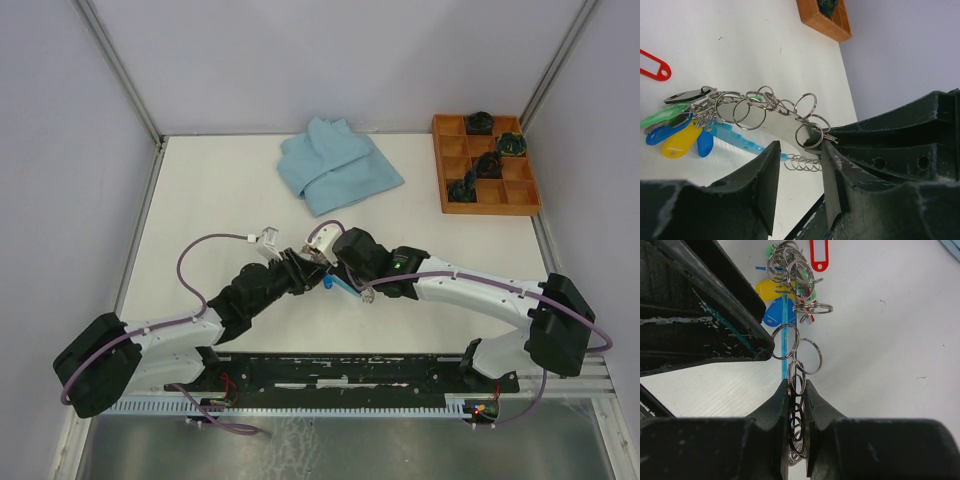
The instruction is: Put the keys on the keyring
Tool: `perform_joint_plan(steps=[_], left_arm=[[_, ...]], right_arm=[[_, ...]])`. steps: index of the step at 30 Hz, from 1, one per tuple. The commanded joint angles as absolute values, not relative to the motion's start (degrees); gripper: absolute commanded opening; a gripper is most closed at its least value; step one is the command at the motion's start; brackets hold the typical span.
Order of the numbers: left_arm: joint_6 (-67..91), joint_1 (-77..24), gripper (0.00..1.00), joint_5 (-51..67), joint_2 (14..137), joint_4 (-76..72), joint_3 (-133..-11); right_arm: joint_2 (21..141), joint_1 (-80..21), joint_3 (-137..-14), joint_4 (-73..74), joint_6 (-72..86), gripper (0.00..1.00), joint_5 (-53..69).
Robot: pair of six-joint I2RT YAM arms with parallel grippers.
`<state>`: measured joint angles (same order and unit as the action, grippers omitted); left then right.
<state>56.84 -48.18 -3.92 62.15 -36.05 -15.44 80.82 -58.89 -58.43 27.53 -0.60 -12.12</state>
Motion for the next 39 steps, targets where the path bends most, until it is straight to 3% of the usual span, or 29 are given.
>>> perform_joint_plan(steps=[1,14,23,31,33,39], left_arm=[[64.4,-48.0,0.44,-6.6,63.0,-42.3,-15.3],[67.8,-48.0,0.34,-6.8,70.7,-48.6,-14.1],[66.9,-48.0,0.15,-5.8,70.9,-50.1,-13.4],[61.4,-47.9,0.04,-5.8,66.7,-47.0,-12.7],[59.8,-48.0,0.05,-5.0,66.6,-46.4,-13.3],[56.8,-48.0,0.28,-5.4,62.4,-40.4,-13.2]], right_arm=[[80.9,-59.4,-61.3,23.1,0.8,0.01,-13.1],[80.8,-60.5,-61.2,22.8,1.0,0.01,-13.5],[79.6,-60.8,-60.2,22.6,0.5,0.01,-14.5],[78.0,-60.7,-59.1,22.5,0.0,0.01,-14.7],[78.0,-60.8,-59.0,22.3,0.0,0.03,-14.1],[77.4,-60.7,-57.4,21.5,-1.0,0.01,-15.5]])
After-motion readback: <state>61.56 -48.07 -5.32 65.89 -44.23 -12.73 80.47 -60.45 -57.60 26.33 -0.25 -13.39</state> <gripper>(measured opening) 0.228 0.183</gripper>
